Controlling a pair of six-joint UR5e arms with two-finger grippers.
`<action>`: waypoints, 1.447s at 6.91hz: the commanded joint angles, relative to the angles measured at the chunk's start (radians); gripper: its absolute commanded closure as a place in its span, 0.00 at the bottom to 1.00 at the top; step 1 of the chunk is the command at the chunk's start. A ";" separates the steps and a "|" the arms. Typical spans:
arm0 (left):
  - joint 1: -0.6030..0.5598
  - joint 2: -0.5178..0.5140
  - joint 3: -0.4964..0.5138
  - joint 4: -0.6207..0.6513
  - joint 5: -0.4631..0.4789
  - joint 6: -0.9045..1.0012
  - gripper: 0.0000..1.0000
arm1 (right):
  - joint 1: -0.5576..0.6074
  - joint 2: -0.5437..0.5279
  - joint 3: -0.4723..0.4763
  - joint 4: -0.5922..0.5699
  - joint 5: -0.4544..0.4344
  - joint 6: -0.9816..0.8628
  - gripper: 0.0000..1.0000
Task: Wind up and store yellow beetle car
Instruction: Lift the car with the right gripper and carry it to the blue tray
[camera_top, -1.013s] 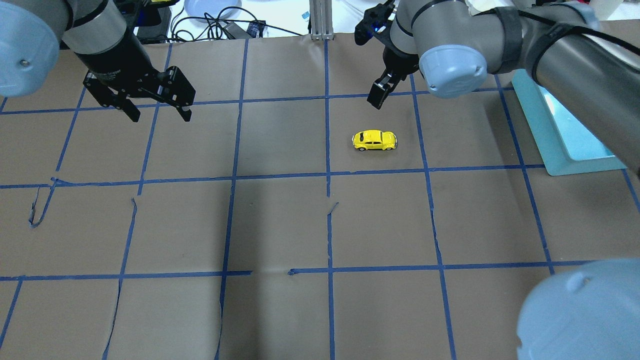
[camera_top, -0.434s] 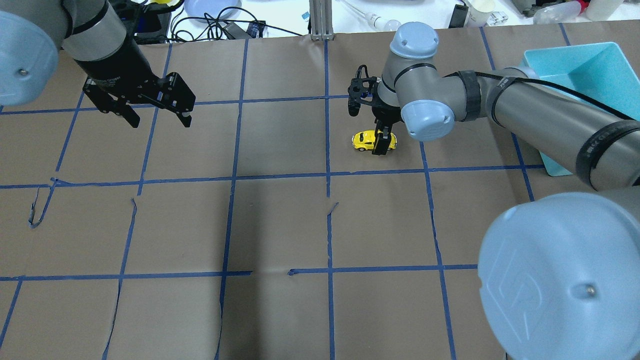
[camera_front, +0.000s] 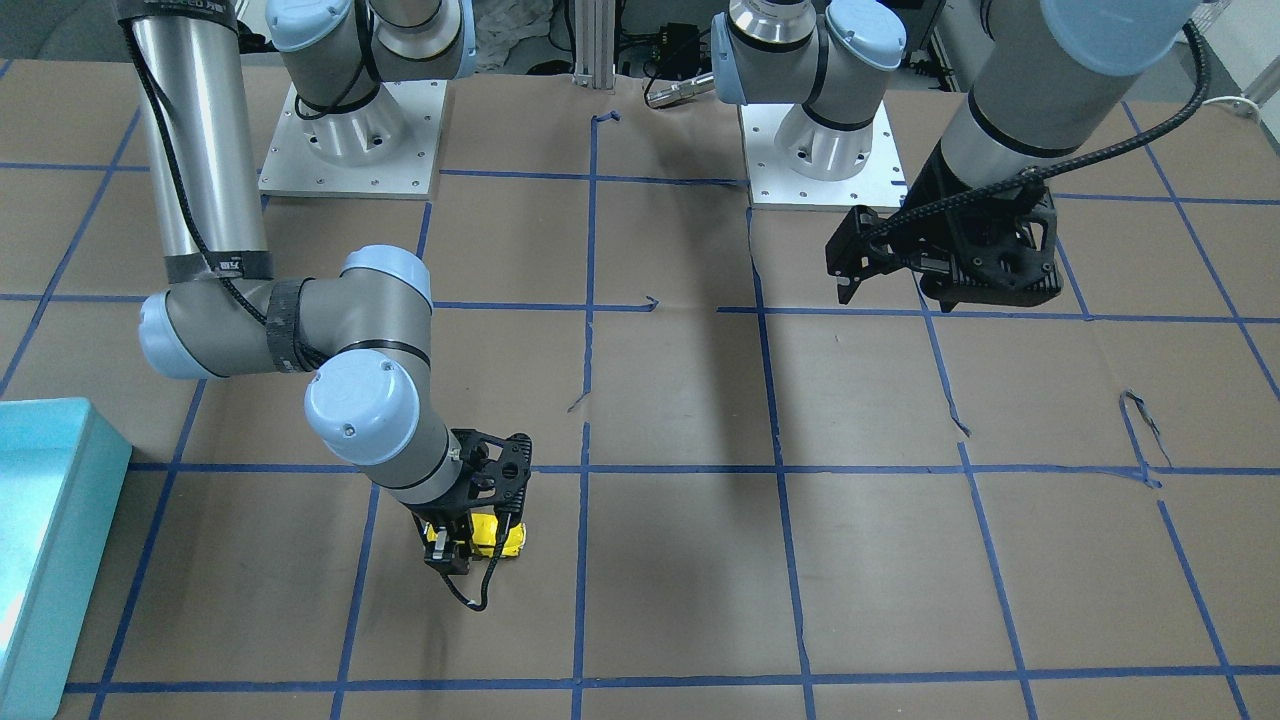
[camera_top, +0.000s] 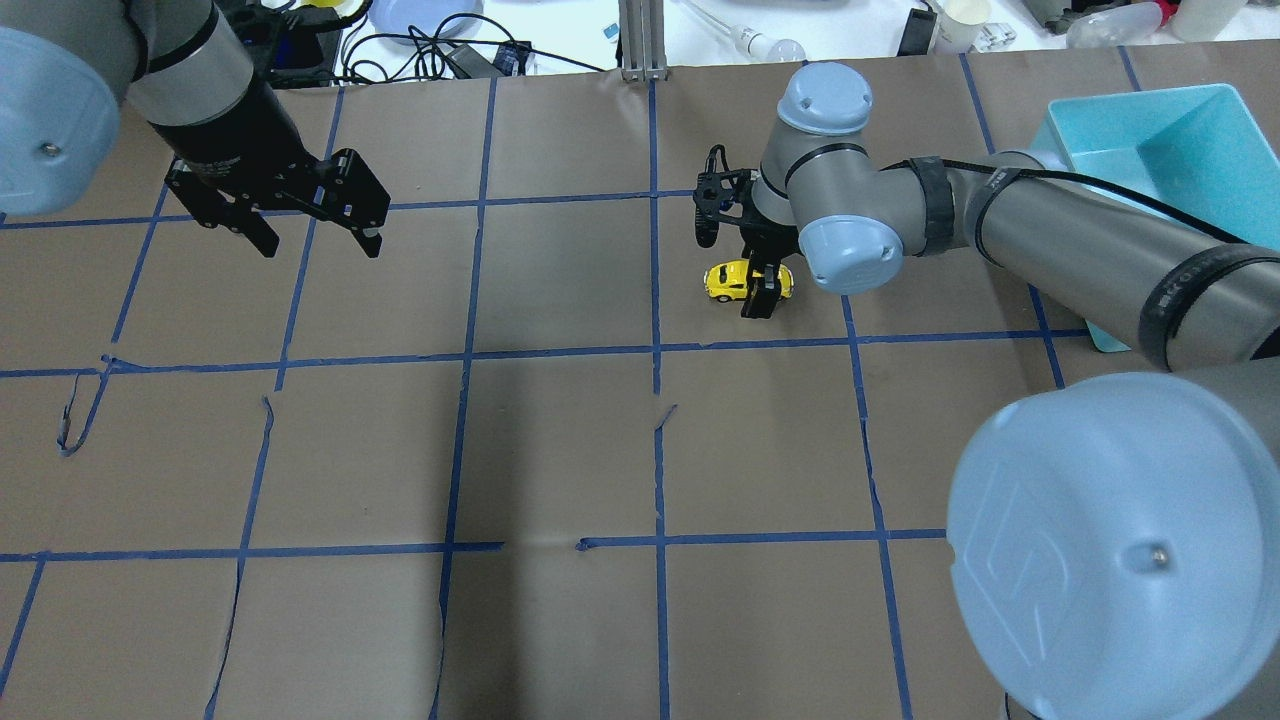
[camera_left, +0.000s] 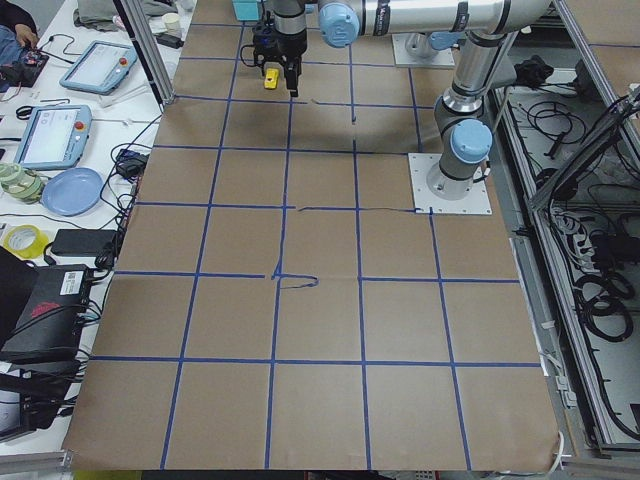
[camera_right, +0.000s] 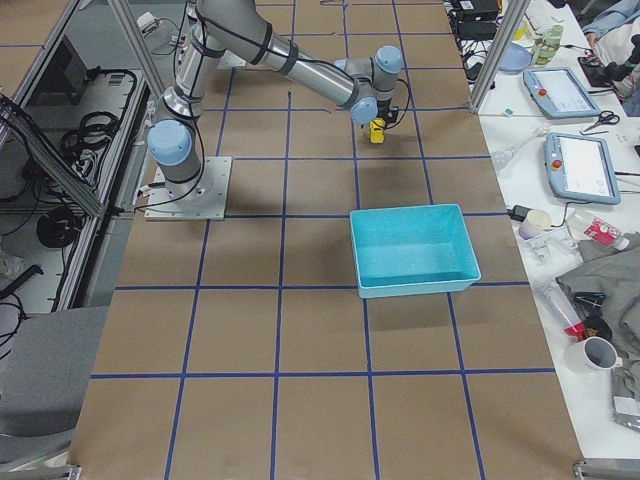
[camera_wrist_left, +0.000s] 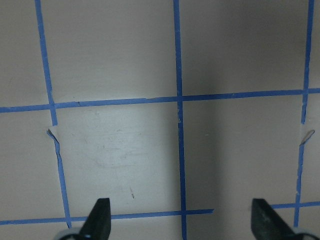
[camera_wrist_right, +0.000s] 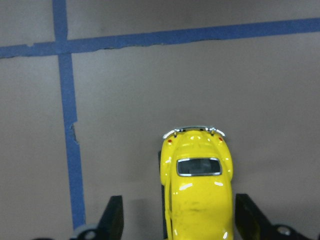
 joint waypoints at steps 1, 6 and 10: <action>0.001 -0.001 -0.002 0.002 0.000 0.000 0.00 | 0.002 -0.006 0.003 -0.001 0.004 -0.005 0.69; 0.001 0.001 -0.007 0.003 -0.002 0.000 0.00 | -0.114 -0.228 -0.009 0.193 -0.037 0.138 0.84; 0.001 0.001 -0.007 0.004 -0.002 -0.003 0.00 | -0.464 -0.293 -0.098 0.387 -0.079 -0.040 0.83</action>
